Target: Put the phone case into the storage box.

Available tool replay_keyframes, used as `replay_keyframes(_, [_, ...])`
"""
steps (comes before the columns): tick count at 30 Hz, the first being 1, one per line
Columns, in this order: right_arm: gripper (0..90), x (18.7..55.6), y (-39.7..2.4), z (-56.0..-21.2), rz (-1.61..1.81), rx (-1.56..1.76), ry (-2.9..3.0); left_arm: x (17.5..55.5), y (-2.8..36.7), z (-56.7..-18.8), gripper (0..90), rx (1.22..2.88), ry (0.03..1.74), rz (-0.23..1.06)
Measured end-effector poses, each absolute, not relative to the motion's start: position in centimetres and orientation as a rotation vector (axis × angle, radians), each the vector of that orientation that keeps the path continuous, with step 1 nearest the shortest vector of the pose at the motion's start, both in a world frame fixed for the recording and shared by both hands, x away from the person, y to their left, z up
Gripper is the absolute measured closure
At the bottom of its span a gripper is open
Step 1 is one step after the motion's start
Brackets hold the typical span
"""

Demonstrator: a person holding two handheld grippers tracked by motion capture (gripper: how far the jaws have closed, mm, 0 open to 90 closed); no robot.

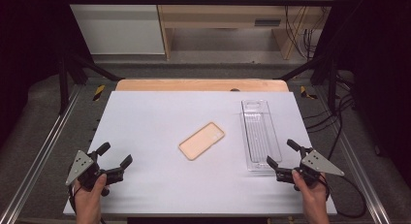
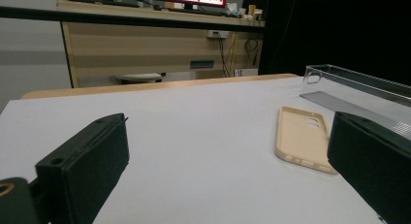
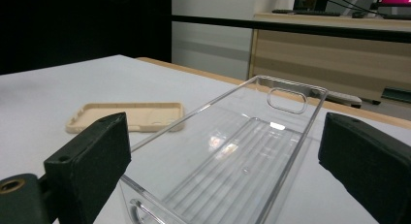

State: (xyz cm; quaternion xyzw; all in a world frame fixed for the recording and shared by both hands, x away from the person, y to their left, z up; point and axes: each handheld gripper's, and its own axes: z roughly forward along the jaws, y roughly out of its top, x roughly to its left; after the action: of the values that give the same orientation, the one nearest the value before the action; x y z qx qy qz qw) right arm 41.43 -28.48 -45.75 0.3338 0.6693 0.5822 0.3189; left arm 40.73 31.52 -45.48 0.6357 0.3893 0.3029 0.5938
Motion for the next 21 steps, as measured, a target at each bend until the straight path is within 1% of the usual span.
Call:
replay_keyframes(3, [5.0, 41.6, -28.7, -45.8, 1.539, 0.894, 1.746, 40.8, 31.2, -45.4, 1.4, 1.476, 0.917, 0.708])
replay_keyframes(4, [5.0, 41.7, -28.8, -45.7, 1.538, 0.887, 1.739, 40.8, 30.9, -45.5, 1.4, 1.481, 0.920, 0.692])
replay_keyframes(6, [4.9, 41.4, -28.8, -45.5, 1.542, 0.879, 1.734, 40.9, 30.2, -45.2, 1.9, 1.524, 0.927, 0.685])
replay_keyframes(13, [4.6, 40.9, -29.2, -45.4, 1.556, 0.929, 1.688, 40.8, 28.3, -44.1, 2.3, 1.564, 0.913, 0.681])
replay_keyframes(14, [4.7, 40.9, -29.2, -45.4, 1.557, 0.921, 1.684, 41.1, 27.4, -43.9, 2.4, 1.612, 0.928, 0.671])
replay_keyframes(15, [4.7, 41.0, -29.2, -45.4, 1.558, 0.917, 1.685, 41.1, 27.4, -43.9, 2.5, 1.612, 0.928, 0.671])
replay_keyframes(17, [4.6, 41.1, -29.2, -45.5, 1.556, 0.917, 1.690, 41.5, 26.3, -43.7, 4.8, 1.641, 0.923, 0.653])
replay_keyframes(18, [4.6, 41.1, -29.2, -45.5, 1.557, 0.918, 1.692, 42.0, 25.0, -43.5, 5.0, 1.682, 0.919, 0.648])
replay_keyframes(19, [4.6, 41.1, -29.2, -45.5, 1.562, 0.920, 1.691, 42.0, 25.0, -43.5, 5.0, 1.682, 0.919, 0.648])
replay_keyframes(21, [4.5, 41.0, -29.2, -45.4, 1.570, 0.914, 1.689, 42.6, 22.9, -43.3, 4.6, 1.720, 0.890, 0.638])
